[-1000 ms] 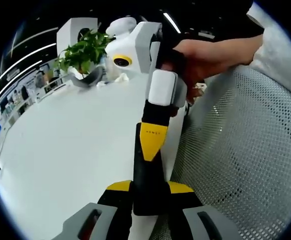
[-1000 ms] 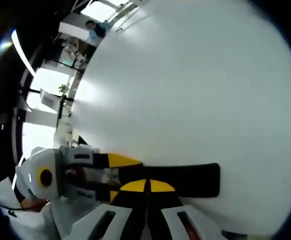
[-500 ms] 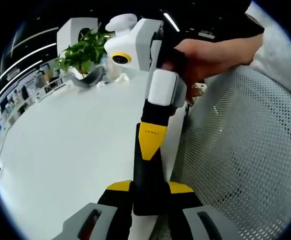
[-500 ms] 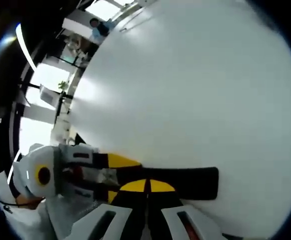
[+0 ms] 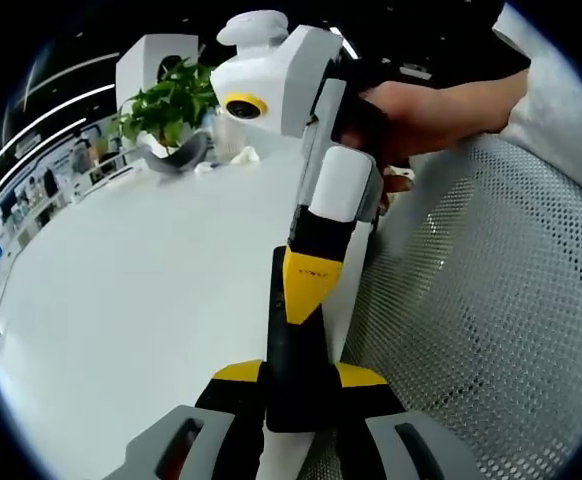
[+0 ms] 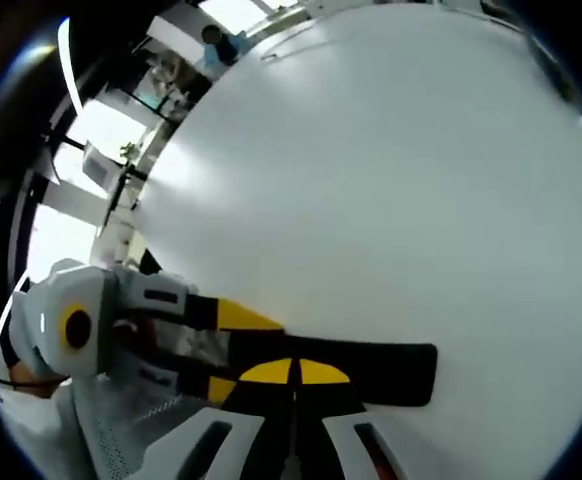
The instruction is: Press the specified remote control buttons in sequence, fully releasing each button before pressing the next.
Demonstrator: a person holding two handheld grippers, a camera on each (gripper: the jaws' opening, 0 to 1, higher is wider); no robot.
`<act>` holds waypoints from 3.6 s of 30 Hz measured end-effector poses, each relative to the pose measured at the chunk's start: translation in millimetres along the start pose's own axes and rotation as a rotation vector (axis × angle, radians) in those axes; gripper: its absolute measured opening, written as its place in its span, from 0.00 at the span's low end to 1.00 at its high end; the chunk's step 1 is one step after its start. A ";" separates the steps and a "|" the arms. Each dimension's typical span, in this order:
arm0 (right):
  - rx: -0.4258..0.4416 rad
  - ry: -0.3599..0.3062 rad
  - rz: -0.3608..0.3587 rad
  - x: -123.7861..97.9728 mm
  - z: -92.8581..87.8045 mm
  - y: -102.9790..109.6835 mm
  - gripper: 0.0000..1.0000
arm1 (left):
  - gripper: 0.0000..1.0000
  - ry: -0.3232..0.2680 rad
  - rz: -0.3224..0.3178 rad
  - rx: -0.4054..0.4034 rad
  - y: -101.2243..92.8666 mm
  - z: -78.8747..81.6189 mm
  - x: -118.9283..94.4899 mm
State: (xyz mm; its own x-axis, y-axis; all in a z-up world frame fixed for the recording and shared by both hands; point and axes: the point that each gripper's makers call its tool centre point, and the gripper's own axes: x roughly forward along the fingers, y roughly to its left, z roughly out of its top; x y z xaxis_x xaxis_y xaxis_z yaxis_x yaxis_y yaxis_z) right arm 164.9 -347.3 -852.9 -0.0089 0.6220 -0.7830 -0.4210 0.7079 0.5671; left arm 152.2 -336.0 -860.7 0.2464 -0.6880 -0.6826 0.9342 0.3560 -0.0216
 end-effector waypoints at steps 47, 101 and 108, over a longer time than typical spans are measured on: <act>0.014 0.005 0.019 0.0 0.7 0.0 0.00 | 0.25 0.001 0.000 0.009 0.1 0.4 1.1; -0.004 0.018 0.064 0.3 -0.8 15.4 0.00 | 0.25 -0.003 -0.002 0.011 -2.3 0.1 -0.7; -0.028 0.042 0.043 5.7 -3.9 12.6 0.00 | 0.25 -0.003 -0.002 0.012 -2.3 0.1 -0.4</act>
State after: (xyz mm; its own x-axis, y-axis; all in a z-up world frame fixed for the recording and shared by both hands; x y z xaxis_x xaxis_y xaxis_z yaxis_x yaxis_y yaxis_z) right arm 156.1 -336.1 -851.3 -0.0654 0.6364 -0.7686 -0.4448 0.6709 0.5933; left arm 149.9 -336.6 -860.3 0.2452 -0.6904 -0.6806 0.9378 0.3469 -0.0140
